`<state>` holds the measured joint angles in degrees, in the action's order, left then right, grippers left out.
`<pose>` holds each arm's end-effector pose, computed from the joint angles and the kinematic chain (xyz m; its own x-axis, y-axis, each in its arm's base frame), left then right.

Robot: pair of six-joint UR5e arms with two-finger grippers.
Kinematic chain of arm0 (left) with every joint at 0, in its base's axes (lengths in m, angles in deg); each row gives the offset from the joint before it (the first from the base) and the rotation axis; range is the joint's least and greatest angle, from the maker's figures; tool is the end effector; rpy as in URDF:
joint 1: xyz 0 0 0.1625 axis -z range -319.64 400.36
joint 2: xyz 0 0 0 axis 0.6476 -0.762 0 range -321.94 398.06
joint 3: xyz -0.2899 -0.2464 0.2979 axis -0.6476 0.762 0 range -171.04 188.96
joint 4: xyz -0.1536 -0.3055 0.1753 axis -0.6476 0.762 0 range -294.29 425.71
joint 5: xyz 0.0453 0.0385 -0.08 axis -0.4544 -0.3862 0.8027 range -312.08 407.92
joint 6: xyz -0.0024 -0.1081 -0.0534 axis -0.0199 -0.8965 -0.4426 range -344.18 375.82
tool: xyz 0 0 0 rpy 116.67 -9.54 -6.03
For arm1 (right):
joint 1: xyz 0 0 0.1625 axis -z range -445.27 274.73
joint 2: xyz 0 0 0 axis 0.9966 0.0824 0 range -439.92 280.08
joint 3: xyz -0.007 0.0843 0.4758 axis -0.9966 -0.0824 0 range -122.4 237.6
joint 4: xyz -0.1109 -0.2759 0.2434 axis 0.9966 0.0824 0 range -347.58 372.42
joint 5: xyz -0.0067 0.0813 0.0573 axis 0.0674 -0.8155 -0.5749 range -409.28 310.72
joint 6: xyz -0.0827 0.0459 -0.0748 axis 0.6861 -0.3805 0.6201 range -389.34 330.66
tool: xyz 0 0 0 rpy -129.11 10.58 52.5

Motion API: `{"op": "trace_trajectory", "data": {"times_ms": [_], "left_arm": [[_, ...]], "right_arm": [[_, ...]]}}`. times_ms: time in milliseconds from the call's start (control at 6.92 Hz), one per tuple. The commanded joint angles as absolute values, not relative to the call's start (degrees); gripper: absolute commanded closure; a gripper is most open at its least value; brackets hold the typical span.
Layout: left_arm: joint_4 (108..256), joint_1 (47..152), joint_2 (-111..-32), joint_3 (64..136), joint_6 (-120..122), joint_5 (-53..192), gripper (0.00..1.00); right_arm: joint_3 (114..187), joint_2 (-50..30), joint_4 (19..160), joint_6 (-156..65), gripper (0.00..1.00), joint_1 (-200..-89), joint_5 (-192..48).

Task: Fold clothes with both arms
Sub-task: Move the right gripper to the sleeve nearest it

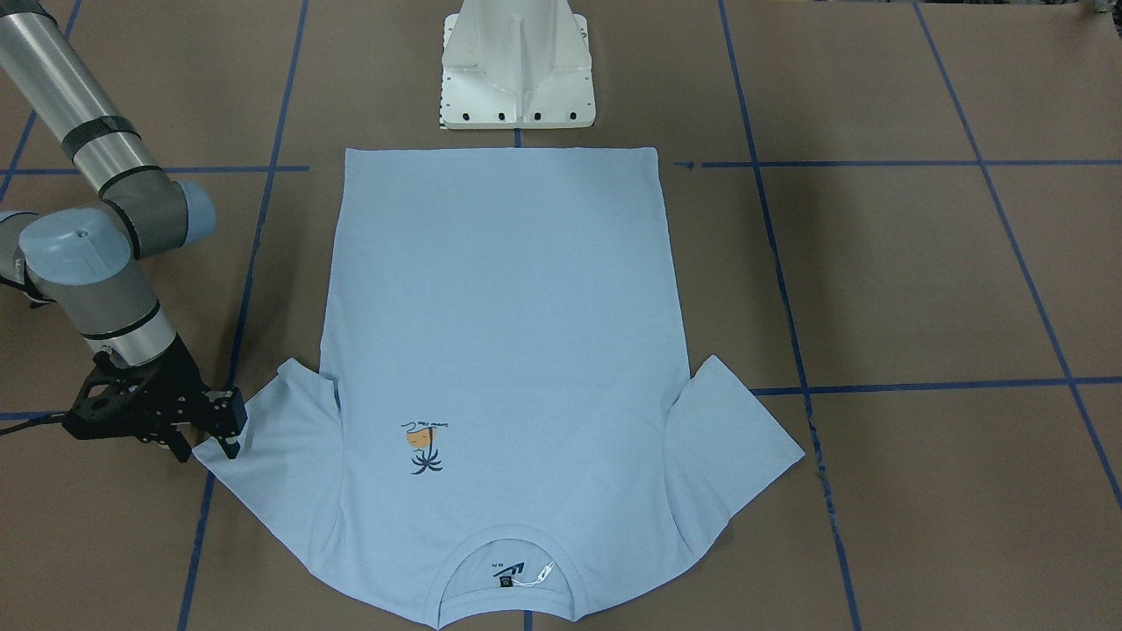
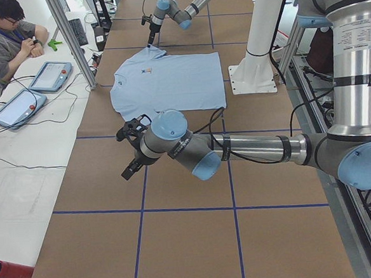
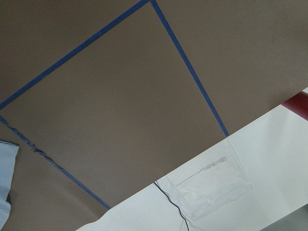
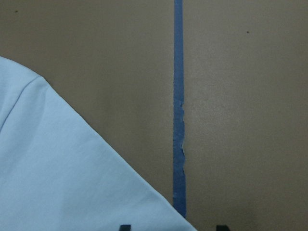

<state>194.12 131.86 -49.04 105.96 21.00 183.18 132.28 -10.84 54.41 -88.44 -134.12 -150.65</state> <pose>-0.0599 -0.4645 0.6145 0.7150 0.5261 -0.4605 -0.0454 0.6922 0.7203 -0.3687 -0.5883 0.5686 0.6604 -0.0096 0.7509 -0.3432 0.8855 0.3132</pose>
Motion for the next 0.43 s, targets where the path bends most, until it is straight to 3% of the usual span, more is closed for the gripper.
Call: {"op": "trace_trajectory", "data": {"times_ms": [0,145,289], "left_arm": [[194.12,131.86,-49.04,105.9,21.0,183.18,0.0],[194.12,131.86,-49.04,105.9,21.0,183.18,0.0],[194.12,131.86,-49.04,105.9,21.0,183.18,0.0]], "right_arm": [[132.3,-10.66,54.43,-88.49,0.39,-133.97,-150.53],[132.3,-10.66,54.43,-88.49,0.66,-134.05,-150.53],[132.3,-10.66,54.43,-88.49,1.0,-134.05,-150.53]]}}
